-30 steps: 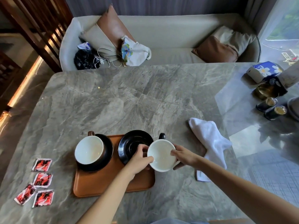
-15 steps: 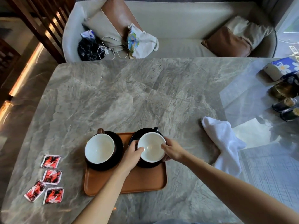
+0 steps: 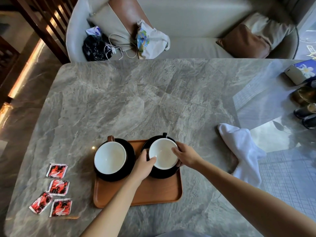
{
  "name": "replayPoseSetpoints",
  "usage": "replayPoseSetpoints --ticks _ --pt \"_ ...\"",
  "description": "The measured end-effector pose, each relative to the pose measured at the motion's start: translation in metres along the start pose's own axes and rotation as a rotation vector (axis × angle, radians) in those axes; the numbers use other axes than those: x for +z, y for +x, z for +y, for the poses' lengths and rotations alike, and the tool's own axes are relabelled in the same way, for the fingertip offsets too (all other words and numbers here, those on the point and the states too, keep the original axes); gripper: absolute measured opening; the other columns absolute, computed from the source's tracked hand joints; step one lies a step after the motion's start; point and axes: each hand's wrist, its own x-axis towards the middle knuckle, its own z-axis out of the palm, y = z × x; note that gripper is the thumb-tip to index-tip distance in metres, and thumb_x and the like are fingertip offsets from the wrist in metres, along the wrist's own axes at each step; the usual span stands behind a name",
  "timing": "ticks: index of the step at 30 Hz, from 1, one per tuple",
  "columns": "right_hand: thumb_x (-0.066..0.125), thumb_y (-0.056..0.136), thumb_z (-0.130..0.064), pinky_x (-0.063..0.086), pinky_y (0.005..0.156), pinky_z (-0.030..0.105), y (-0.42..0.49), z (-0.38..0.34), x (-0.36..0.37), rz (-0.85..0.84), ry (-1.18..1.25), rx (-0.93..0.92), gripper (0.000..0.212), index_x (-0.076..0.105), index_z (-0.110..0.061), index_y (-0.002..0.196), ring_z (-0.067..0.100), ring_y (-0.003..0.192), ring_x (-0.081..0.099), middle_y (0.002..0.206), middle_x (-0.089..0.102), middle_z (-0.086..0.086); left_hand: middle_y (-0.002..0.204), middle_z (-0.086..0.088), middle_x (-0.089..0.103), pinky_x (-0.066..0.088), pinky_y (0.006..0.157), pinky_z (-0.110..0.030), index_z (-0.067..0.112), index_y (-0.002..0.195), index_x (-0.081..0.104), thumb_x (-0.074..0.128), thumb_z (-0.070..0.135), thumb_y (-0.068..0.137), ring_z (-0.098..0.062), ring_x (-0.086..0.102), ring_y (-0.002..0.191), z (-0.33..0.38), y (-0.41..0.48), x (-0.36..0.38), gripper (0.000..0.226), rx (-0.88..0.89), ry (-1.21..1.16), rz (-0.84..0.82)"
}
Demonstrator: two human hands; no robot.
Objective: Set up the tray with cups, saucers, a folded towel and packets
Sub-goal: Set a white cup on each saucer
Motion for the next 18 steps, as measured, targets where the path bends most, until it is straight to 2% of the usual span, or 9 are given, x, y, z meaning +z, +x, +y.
replayPoseSetpoints --ticks 4,11,14,18 --pt "0.041 0.095 -0.029 0.058 0.052 0.03 0.0019 0.0006 -0.001 0.002 -0.037 -0.011 0.022 0.054 -0.023 0.112 0.018 0.052 0.068 0.073 0.064 -0.002 0.137 0.001 0.047 0.043 0.104 -0.045 0.024 0.135 0.038 0.052 0.031 0.09 -0.021 0.047 0.125 -0.0007 -0.0016 0.0016 0.047 -0.003 -0.006 0.003" --pt "0.043 0.095 -0.029 0.058 0.051 0.031 0.0024 -0.0004 0.0006 0.006 -0.037 -0.001 0.025 0.053 -0.021 0.116 0.019 0.054 0.068 0.073 0.067 0.005 0.126 0.001 0.055 0.046 0.1 -0.044 0.025 0.128 0.045 0.052 0.029 0.091 -0.02 0.054 0.115 -0.0022 -0.0042 0.006 0.038 -0.011 -0.035 0.064" --pt "0.043 0.096 -0.03 0.06 0.056 0.036 0.0007 -0.0029 0.0018 0.006 -0.022 0.01 0.028 0.052 -0.02 0.12 0.023 0.06 0.07 0.079 0.067 0.006 0.124 -0.001 0.057 0.048 0.098 -0.045 0.023 0.125 0.047 0.051 0.028 0.091 -0.021 0.056 0.112 -0.0013 -0.0057 0.0078 0.034 -0.009 -0.033 0.082" --pt "0.043 0.097 -0.03 0.059 0.061 0.04 -0.0016 -0.0073 0.0013 -0.007 -0.004 0.023 0.03 0.051 -0.016 0.121 0.018 0.058 0.067 0.084 0.065 0.005 0.129 -0.005 0.055 0.047 0.098 -0.046 0.017 0.13 0.044 0.049 0.028 0.093 -0.025 0.054 0.117 0.0005 -0.0079 0.0101 0.04 -0.006 -0.017 0.094"
